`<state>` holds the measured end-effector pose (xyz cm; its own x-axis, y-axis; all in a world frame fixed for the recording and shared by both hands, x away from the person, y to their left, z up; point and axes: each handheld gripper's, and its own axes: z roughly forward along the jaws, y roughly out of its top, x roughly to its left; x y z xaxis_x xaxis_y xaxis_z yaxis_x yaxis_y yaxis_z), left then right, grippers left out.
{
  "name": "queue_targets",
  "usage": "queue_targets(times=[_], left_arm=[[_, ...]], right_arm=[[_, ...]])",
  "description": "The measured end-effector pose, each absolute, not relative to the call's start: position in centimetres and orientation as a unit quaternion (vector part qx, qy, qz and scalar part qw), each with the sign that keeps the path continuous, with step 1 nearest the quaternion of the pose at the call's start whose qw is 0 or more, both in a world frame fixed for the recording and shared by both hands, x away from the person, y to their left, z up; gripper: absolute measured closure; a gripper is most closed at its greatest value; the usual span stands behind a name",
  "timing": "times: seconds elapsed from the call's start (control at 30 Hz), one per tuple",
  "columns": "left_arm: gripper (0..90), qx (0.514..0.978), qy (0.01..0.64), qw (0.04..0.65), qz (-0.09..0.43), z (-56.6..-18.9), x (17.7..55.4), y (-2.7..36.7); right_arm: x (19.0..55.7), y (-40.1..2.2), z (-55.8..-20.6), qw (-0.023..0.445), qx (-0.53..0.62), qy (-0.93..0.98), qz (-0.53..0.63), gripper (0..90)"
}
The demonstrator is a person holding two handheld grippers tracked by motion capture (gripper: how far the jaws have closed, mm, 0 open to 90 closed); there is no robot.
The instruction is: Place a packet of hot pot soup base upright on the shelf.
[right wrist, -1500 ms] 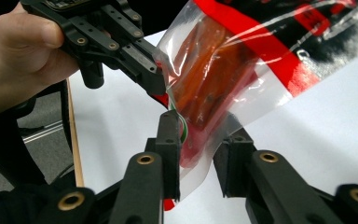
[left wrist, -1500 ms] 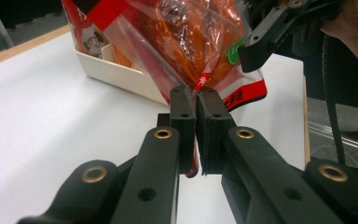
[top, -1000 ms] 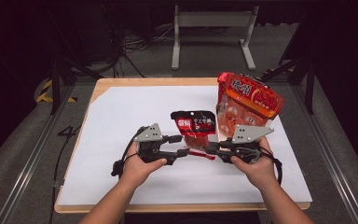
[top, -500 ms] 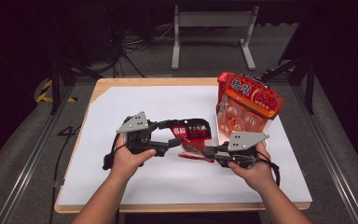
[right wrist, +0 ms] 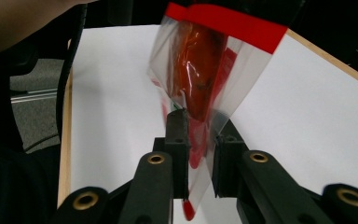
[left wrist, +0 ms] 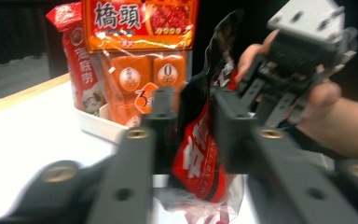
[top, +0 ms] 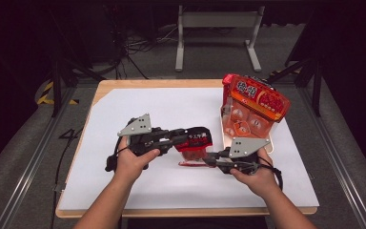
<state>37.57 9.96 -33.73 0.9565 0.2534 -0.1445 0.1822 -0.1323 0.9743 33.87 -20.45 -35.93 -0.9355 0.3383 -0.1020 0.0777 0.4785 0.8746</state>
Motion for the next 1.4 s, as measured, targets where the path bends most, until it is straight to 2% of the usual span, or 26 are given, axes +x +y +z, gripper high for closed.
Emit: queue_targets(times=[0.17,0.33,0.37,0.4,0.53,0.6,0.9,1.4], left_arm=[[89.3,0.762,0.13,0.633,0.035,-32.8,37.1,9.8],[89.6,0.765,0.118,0.632,0.035,-32.4,37.2,10.0],[89.6,0.766,0.114,0.632,0.033,-32.3,37.3,10.0],[89.6,0.767,0.111,0.631,0.03,-32.2,37.2,9.9],[89.6,0.779,0.093,0.618,0.049,-31.5,37.0,9.5],[89.6,0.782,0.093,0.613,0.057,-31.3,37.0,9.3],[89.6,0.785,0.092,0.61,0.056,-30.5,37.7,8.5],[89.5,0.777,0.094,0.621,0.041,-28.8,39.5,7.0]], right_arm=[[34.2,-20.4,-36.2,0.133,0.139,0.849,0.491,68.5],[34.4,-20.9,-36.3,0.122,0.153,0.848,0.492,63.4],[34.4,-21.0,-36.3,0.118,0.155,0.848,0.492,60.5],[34.4,-21.1,-36.4,0.109,0.155,0.847,0.496,53.5],[34.4,-21.2,-36.6,0.11,0.16,0.848,0.493,43.8],[34.3,-21.4,-36.5,0.116,0.161,0.849,0.49,41.8],[33.3,-23.9,-35.6,0.134,0.175,0.844,0.489,40.5],[32.2,-26.6,-36.7,0.145,0.176,0.842,0.488,37.4]])
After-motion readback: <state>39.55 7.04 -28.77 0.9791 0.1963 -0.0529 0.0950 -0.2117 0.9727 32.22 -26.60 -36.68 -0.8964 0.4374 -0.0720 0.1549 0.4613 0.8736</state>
